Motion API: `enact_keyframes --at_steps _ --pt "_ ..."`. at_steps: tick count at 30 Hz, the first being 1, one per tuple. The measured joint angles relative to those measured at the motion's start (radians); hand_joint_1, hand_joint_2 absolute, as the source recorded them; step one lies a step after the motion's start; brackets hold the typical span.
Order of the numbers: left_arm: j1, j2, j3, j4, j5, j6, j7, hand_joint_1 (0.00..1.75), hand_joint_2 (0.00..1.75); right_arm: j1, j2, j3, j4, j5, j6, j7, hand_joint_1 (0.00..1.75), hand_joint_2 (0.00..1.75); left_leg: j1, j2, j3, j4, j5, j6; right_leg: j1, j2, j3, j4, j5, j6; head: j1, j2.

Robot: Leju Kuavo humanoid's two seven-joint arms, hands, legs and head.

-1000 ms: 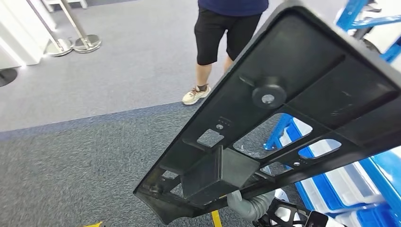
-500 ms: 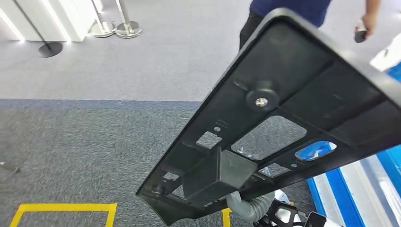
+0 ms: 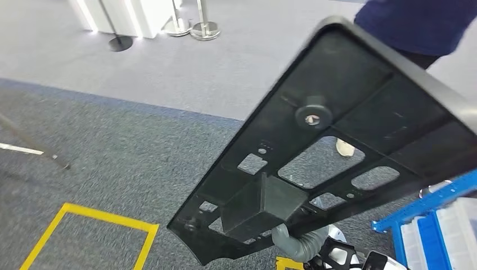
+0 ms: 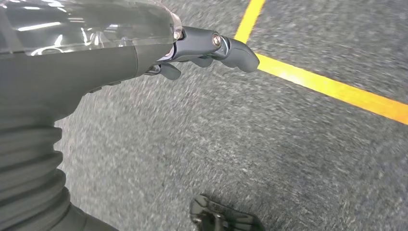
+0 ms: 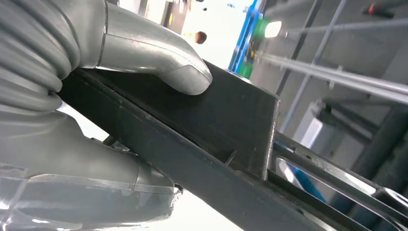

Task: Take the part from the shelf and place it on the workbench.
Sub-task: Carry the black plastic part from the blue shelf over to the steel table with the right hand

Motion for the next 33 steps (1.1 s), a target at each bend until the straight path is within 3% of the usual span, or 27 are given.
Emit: enact_keyframes --at_steps 1,2,4,6,7,9,10,12,14,15,16,17,18,19,21,22,24,25,27,28,29,31,32,33 --pt "0.001 0.0 0.003 0.0 0.001 -0.002 0.002 0.0 1.75 0.0 0.0 0.0 0.003 0.0 0.004 0.0 1.75 1.75 0.004 0.005 -0.014 0.024 -0.001 -0.005 0.0 -0.017 0.001 0.0 -0.003 0.001 0.0 0.0" --pt "0.004 0.0 0.007 0.0 0.004 -0.003 0.005 0.0 1.75 0.0 0.0 0.0 0.005 0.0 0.007 0.0 1.75 1.75 0.008 0.01 -0.007 0.009 0.016 -0.009 0.0 -0.032 0.003 0.001 -0.006 0.004 0.0 0.0" --pt "0.007 -0.001 0.013 0.0 0.009 -0.007 0.012 0.0 1.75 -0.001 0.0 0.0 0.009 -0.001 0.011 0.0 1.75 1.75 0.015 0.038 0.056 -0.115 0.08 -0.015 -0.001 -0.058 0.01 0.005 -0.014 0.012 0.0 0.0" --pt "0.005 -0.003 0.02 0.0 0.011 -0.013 0.015 0.0 1.75 -0.001 0.0 0.0 0.012 -0.003 0.013 0.001 1.75 1.75 0.012 0.07 0.109 -0.216 0.114 -0.006 0.003 -0.08 0.016 0.01 -0.024 0.025 0.0 0.0" --pt "0.006 -0.005 0.023 0.0 0.011 -0.014 0.015 0.0 1.75 0.0 0.0 0.0 0.013 -0.004 0.017 0.001 1.75 1.75 0.009 0.075 0.118 -0.234 0.115 0.002 0.005 -0.088 0.018 0.012 -0.027 0.031 0.0 0.0" --pt "0.009 -0.008 0.028 0.0 0.01 -0.013 0.016 0.0 1.75 0.001 0.0 0.001 0.013 -0.006 0.022 0.001 1.75 1.75 0.003 0.056 0.117 -0.234 0.113 0.022 0.004 -0.105 0.024 0.01 -0.031 0.044 0.0 0.0" --pt "0.011 -0.009 0.03 0.0 0.01 -0.012 0.017 0.0 1.75 0.0 0.001 0.002 0.013 -0.006 0.024 0.001 1.75 1.75 0.003 0.046 0.118 -0.236 0.114 0.028 0.001 -0.1 0.027 0.014 -0.036 0.051 0.0 0.0" --pt "0.009 -0.011 0.031 0.0 0.008 -0.009 0.019 0.0 1.75 0.001 0.001 0.003 0.013 -0.007 0.024 0.001 1.75 1.75 0.004 0.024 0.123 -0.24 0.116 0.042 -0.006 -0.057 0.006 0.072 -0.075 0.057 0.0 0.0" --pt "0.004 -0.012 0.032 0.0 0.007 -0.015 0.02 0.0 1.75 0.006 0.001 0.003 0.013 -0.006 0.026 0.004 1.75 1.75 0.002 0.002 0.122 -0.241 0.117 0.05 -0.006 -0.004 -0.06 0.207 -0.137 0.055 0.0 0.0" --pt "0.003 -0.012 0.034 0.0 0.008 -0.023 0.02 0.0 1.75 0.009 0.001 0.003 0.013 -0.005 0.028 0.007 1.75 1.75 -0.001 -0.012 0.123 -0.241 0.117 0.053 -0.005 0.007 -0.096 0.272 -0.158 0.053 0.0 0.0" --pt "0.002 -0.013 0.036 0.0 0.008 -0.032 0.021 0.0 1.75 0.011 0.002 0.003 0.013 -0.005 0.03 0.011 1.75 1.75 -0.004 -0.026 0.124 -0.241 0.116 0.054 -0.003 0.012 -0.12 0.308 -0.16 0.049 0.0 0.0" --pt "0.002 -0.014 0.038 0.0 0.009 -0.04 0.021 0.0 1.75 0.01 0.004 0.003 0.013 -0.005 0.033 0.017 1.75 1.75 -0.007 -0.042 0.125 -0.241 0.116 0.055 -0.001 0.016 -0.127 0.305 -0.142 0.044 0.0 0.0" --pt "0.003 -0.015 0.041 0.0 0.009 -0.046 0.021 0.0 1.75 0.007 0.006 0.003 0.013 -0.006 0.035 0.024 1.75 1.75 -0.009 -0.057 0.127 -0.241 0.116 0.055 0.002 0.023 -0.114 0.264 -0.107 0.037 0.0 0.0" --pt "0.002 -0.017 0.043 0.0 0.009 -0.05 0.02 0.0 1.75 0.003 0.008 0.003 0.013 -0.009 0.036 0.031 1.75 1.75 -0.01 -0.072 0.129 -0.241 0.116 0.055 0.006 0.041 -0.088 0.194 -0.064 0.028 0.0 0.0" --pt "0.001 -0.024 0.05 0.0 0.009 -0.057 0.014 0.0 1.75 -0.008 0.011 0.004 0.013 -0.02 0.037 0.044 1.75 1.75 -0.011 -0.099 0.128 -0.24 0.116 0.052 0.01 0.09 -0.037 0.067 -0.01 0.012 0.0 0.0" --pt "0.001 -0.027 0.053 0.0 0.01 -0.06 0.01 0.0 1.75 -0.012 0.011 0.004 0.013 -0.025 0.038 0.047 1.75 1.75 -0.009 -0.111 0.125 -0.24 0.116 0.048 0.012 0.105 -0.024 0.034 -0.001 0.009 0.0 0.0" --pt "0.004 -0.029 0.059 0.0 0.01 -0.063 0.006 0.0 1.75 -0.02 0.011 0.005 0.013 -0.031 0.041 0.048 1.75 1.75 -0.005 -0.135 0.121 -0.245 0.118 0.035 0.014 0.092 -0.015 0.018 -0.002 0.007 0.0 0.0" --pt "0.007 -0.029 0.061 0.0 0.01 -0.065 0.005 0.0 1.75 -0.024 0.012 0.006 0.013 -0.033 0.043 0.048 1.75 1.75 -0.004 -0.129 0.121 -0.244 0.118 0.031 0.013 0.079 -0.009 0.009 0.001 0.005 0.0 0.0" --pt "0.008 -0.031 0.065 0.0 0.011 -0.068 0.003 0.0 1.75 -0.03 0.015 0.008 0.013 -0.037 0.044 0.047 1.75 1.75 -0.009 -0.07 0.105 -0.209 0.094 0.023 0.008 0.05 0.007 -0.012 0.005 -0.002 0.0 0.0" --pt "0.005 -0.031 0.067 0.0 0.011 -0.069 0.001 0.0 1.75 -0.032 0.016 0.008 0.013 -0.039 0.044 0.046 1.75 1.75 -0.008 -0.032 0.083 -0.162 0.068 0.02 0.008 0.034 0.013 -0.018 0.005 -0.004 0.0 0.0" --pt "0.002 -0.031 0.07 0.0 0.011 -0.07 0.0 0.0 1.75 -0.032 0.017 0.008 0.013 -0.04 0.045 0.046 1.75 1.75 -0.006 -0.007 0.052 -0.103 0.038 0.014 0.009 0.017 0.017 -0.019 0.003 -0.007 0.0 0.0" --pt "0.001 -0.032 0.074 0.0 0.012 -0.073 -0.001 0.0 1.75 -0.033 0.017 0.008 0.014 -0.04 0.045 0.046 1.75 1.75 0.002 0.005 -0.005 0.005 -0.001 0.002 0.009 -0.016 0.019 -0.018 -0.003 -0.006 0.0 0.0" --pt "0.003 -0.032 0.076 0.0 0.013 -0.074 -0.001 0.0 1.75 -0.033 0.016 0.008 0.014 -0.04 0.046 0.046 1.75 1.75 0.006 0.007 -0.012 0.018 0.005 -0.003 0.008 -0.031 0.02 -0.016 -0.006 -0.004 0.0 0.0" --pt "0.005 -0.032 0.078 0.0 0.014 -0.075 -0.001 0.0 1.75 -0.033 0.016 0.009 0.014 -0.04 0.046 0.046 1.75 1.75 0.01 0.012 -0.001 -0.006 0.027 -0.008 0.007 -0.044 0.022 -0.014 -0.009 -0.001 0.0 0.0"
